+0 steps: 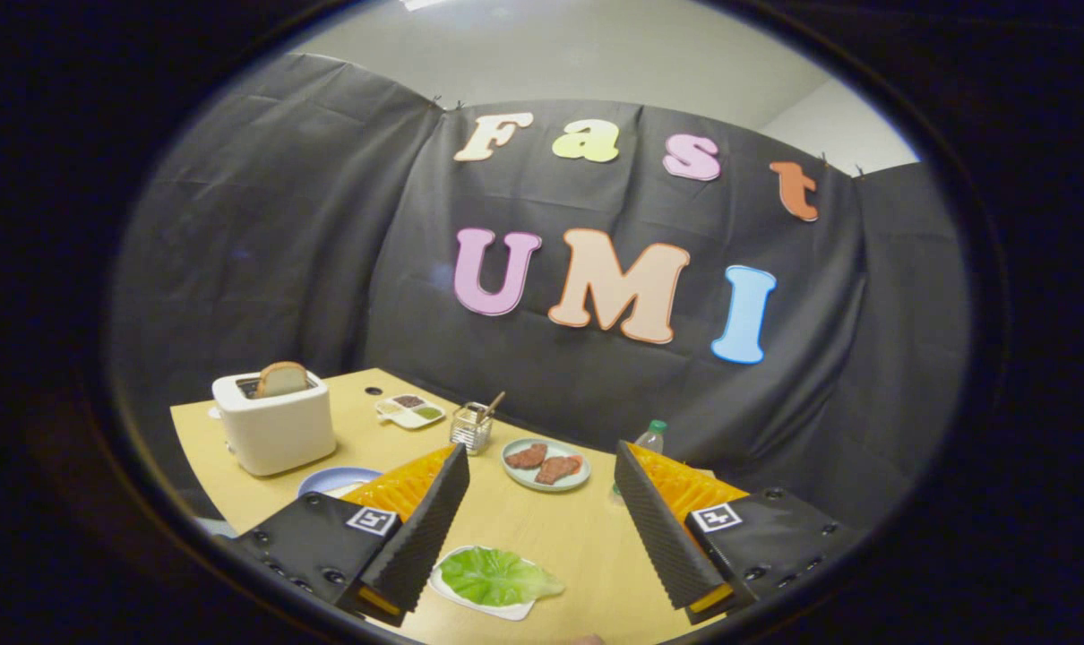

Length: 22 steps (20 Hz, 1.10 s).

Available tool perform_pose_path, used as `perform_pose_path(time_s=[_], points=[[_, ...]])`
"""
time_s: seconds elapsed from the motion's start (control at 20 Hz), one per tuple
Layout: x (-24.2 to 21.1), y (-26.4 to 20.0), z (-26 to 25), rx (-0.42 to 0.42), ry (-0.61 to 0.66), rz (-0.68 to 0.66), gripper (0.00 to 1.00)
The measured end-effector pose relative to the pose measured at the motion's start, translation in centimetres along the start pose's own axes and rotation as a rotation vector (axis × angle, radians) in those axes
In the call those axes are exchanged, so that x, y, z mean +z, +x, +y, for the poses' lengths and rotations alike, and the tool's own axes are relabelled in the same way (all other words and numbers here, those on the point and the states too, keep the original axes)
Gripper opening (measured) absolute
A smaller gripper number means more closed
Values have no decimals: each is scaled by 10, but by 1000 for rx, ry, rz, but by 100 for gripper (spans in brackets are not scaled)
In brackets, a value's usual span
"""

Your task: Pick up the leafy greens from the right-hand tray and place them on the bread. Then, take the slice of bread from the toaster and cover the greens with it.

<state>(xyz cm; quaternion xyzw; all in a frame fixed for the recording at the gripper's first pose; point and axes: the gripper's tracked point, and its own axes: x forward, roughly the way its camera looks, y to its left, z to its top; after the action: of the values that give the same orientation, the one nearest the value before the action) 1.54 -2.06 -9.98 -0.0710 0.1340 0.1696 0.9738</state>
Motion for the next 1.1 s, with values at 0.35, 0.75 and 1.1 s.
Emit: perform_pose_path(time_s=[0.35, 0.75, 1.1], points=[[-49, 23, 2, 121, -20, 106, 100], [-105, 44, 12, 254, -14, 216, 100], [-157, 66, 25, 348, -48, 341, 100]])
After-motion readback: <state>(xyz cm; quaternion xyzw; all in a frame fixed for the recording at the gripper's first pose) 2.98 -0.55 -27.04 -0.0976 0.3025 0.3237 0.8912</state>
